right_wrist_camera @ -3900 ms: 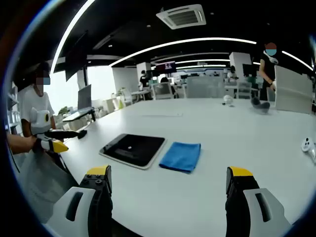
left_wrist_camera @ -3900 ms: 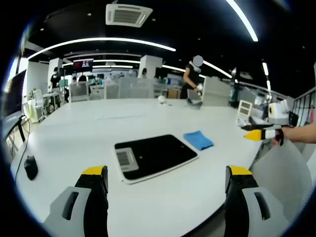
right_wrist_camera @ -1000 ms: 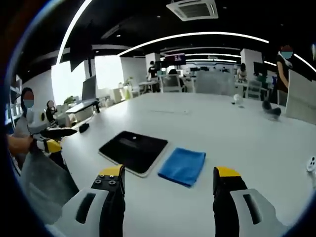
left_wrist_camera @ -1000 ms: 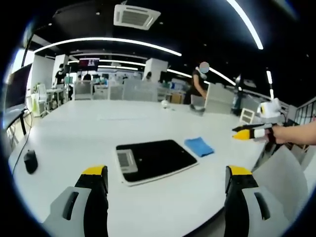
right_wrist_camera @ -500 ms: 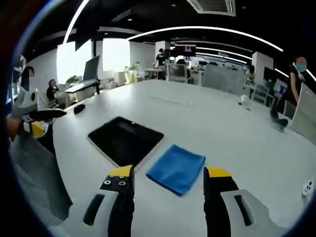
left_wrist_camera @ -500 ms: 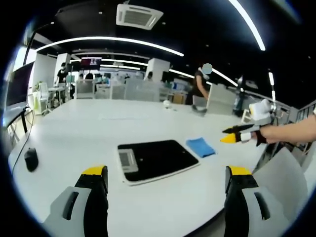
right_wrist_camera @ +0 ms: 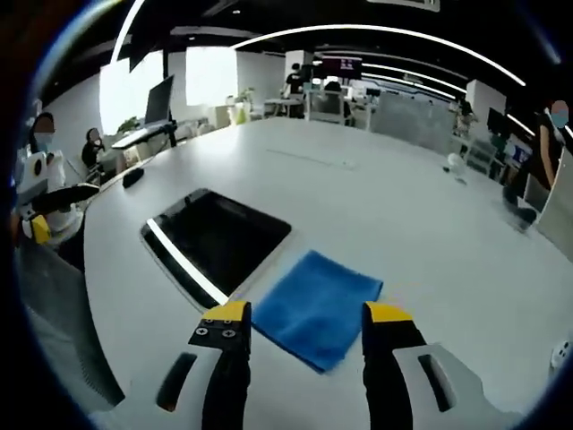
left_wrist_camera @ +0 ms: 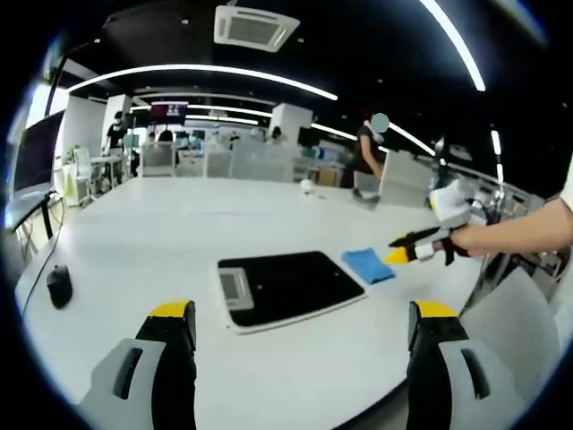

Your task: Wipe the mirror surface with the cleaning cloth until all visible marks leave the cleaned area.

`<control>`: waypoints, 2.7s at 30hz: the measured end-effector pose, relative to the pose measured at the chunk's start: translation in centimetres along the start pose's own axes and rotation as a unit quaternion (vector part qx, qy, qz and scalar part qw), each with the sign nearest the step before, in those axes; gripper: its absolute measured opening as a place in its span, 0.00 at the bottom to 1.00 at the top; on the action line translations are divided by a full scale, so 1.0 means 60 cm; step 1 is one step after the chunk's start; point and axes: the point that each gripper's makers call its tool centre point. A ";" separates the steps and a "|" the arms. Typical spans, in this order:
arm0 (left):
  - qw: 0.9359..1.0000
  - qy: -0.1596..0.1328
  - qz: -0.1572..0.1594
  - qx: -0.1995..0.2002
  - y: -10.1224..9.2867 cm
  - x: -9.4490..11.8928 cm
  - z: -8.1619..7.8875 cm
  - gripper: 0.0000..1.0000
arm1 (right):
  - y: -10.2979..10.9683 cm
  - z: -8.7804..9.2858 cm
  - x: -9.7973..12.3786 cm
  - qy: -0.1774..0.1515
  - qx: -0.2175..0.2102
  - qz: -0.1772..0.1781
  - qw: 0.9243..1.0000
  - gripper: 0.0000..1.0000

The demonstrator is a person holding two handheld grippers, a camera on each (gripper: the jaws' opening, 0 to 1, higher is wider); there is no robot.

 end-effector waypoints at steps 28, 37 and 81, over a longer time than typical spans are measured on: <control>1.000 0.005 -0.001 0.011 0.004 -0.002 0.003 0.98 | -0.014 0.015 -0.070 0.077 0.039 -0.038 0.996 0.41; 1.000 0.004 -0.001 0.015 0.004 -0.002 0.002 0.98 | -0.011 0.025 -0.078 0.103 0.045 -0.048 0.992 0.41; 1.000 0.008 -0.002 0.015 0.006 -0.001 0.005 0.97 | -0.001 0.024 -0.087 0.123 0.085 -0.079 0.986 0.17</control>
Point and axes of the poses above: the point that each gripper's makers call its tool centre point, and the gripper's own axes: x roughly backward along the fingers, y roughly to its left, z roughly out of its underside, and after that the axes turned 8 degrees about y, right-handed
